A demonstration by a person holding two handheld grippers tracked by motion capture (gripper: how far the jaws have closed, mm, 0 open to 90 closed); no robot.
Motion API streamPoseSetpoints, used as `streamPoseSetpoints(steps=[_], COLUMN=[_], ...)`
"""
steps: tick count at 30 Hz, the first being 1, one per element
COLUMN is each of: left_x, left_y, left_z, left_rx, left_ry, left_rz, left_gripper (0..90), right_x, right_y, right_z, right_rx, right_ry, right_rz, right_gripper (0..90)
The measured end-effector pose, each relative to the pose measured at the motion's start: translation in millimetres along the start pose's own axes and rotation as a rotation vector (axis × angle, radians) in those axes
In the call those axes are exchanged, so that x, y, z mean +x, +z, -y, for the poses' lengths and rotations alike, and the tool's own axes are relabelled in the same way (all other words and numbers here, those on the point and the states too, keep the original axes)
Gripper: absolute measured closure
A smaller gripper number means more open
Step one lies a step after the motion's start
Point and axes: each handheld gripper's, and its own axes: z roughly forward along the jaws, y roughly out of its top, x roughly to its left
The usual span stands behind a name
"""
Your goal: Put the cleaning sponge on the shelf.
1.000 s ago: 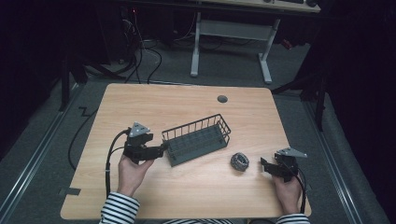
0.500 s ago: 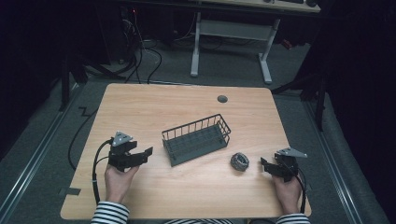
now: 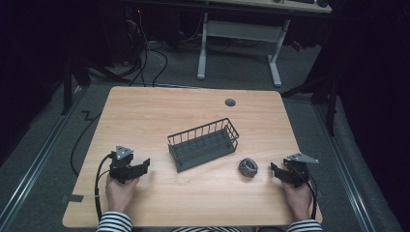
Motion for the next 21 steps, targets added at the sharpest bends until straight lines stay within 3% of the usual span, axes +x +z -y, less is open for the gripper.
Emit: streamPoseSetpoints(steps=[2, 3, 4, 5, 10, 11, 14, 21], left_x=[1.6, 0.8, 0.8, -1.2, -2.4, -1.7, -1.7, -1.9], left_y=[6.1, 12.2, 12.2, 16.4, 18.6, 19.0, 18.8, 18.9], left_z=[3.6, 5.5, 5.5, 6.8, 7.6, 10.3, 10.3, 10.4], left_rx=[0.024, 0.058, 0.058, 0.072, 0.053, 0.028, 0.031, 0.030], left_ry=[0.000, 0.026, 0.026, 0.057, 0.064, 0.065, 0.068, 0.069], left_rz=[-0.008, -0.042, -0.042, -0.062, -0.061, -0.056, -0.056, -0.058], left_gripper=[30.4, 30.3, 30.3, 30.2, 28.7, 28.5, 28.6, 28.1], right_x=[0.0, 0.7, 0.7, 0.9, 1.1, 2.1, 3.9, 19.8], right_y=[-0.1, -0.4, -0.4, -0.4, -1.7, -2.5, -4.1, -20.5], right_z=[0.0, 0.2, 0.2, 0.2, 0.5, 0.3, 0.4, -2.3], right_rx=[0.000, -0.002, -0.002, -0.002, 0.006, 0.014, 0.016, -0.012], right_ry=[0.000, -0.001, -0.001, 0.001, -0.007, -0.011, -0.009, -0.062], right_rz=[0.000, -0.003, -0.003, -0.002, -0.014, -0.017, -0.035, -0.092], right_gripper=[41.7, 43.1, 43.1, 42.9, 40.2, 39.2, 39.3, 39.2])
